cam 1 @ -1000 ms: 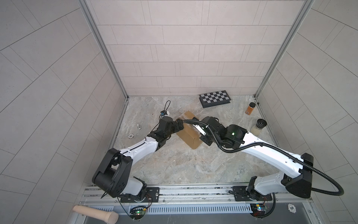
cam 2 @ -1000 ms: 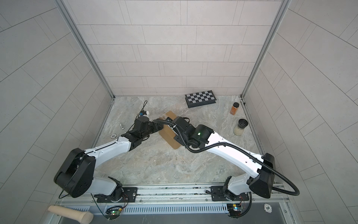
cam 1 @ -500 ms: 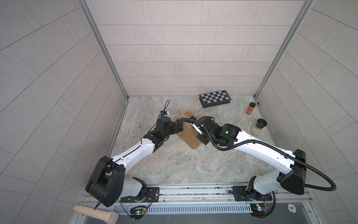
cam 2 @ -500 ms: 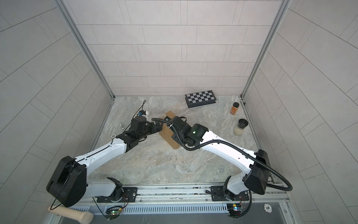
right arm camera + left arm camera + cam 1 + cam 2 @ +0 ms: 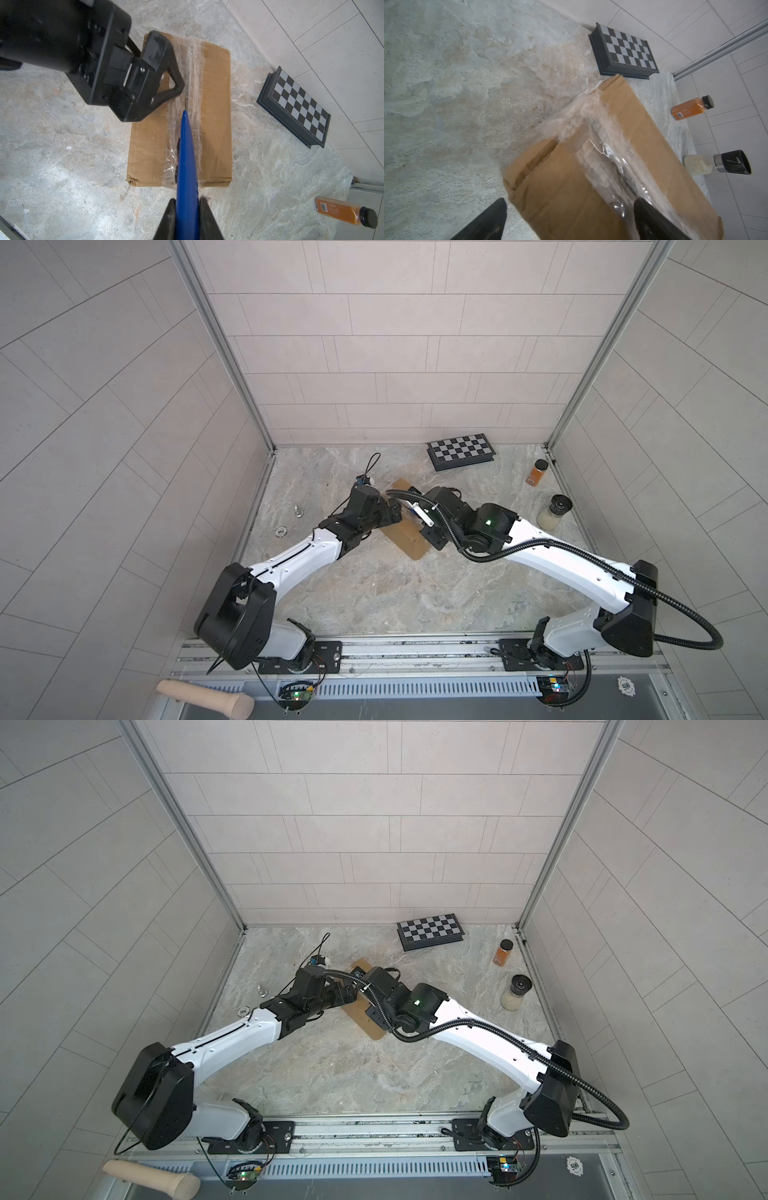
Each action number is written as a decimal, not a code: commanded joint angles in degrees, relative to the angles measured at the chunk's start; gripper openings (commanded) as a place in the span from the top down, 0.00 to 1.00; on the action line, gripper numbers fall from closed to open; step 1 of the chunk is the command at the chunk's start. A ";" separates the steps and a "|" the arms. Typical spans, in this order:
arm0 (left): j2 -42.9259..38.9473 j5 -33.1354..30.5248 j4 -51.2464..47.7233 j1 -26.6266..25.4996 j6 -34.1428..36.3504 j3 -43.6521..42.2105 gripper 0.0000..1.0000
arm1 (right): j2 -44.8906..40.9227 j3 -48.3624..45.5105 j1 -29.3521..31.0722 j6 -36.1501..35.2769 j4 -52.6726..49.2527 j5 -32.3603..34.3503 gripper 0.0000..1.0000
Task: Unpack the express box
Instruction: 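Drag the knife along the tape seam toward the robot with the right gripper, then continue slicing the seam toward the box's near edge with the right gripper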
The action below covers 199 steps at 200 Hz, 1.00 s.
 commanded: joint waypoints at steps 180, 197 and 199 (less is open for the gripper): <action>3.28 -4.83 -5.52 0.13 1.36 -0.03 0.03 | 1.88 0.97 0.50 -0.44 -3.42 2.33 1.00; 3.64 -5.18 -5.84 0.13 1.16 -0.01 0.03 | 0.81 0.85 0.27 -0.78 -5.14 2.88 1.00; 3.69 -5.25 -5.87 0.11 1.17 -0.01 0.03 | 0.67 0.85 0.24 -0.75 -5.34 2.97 1.00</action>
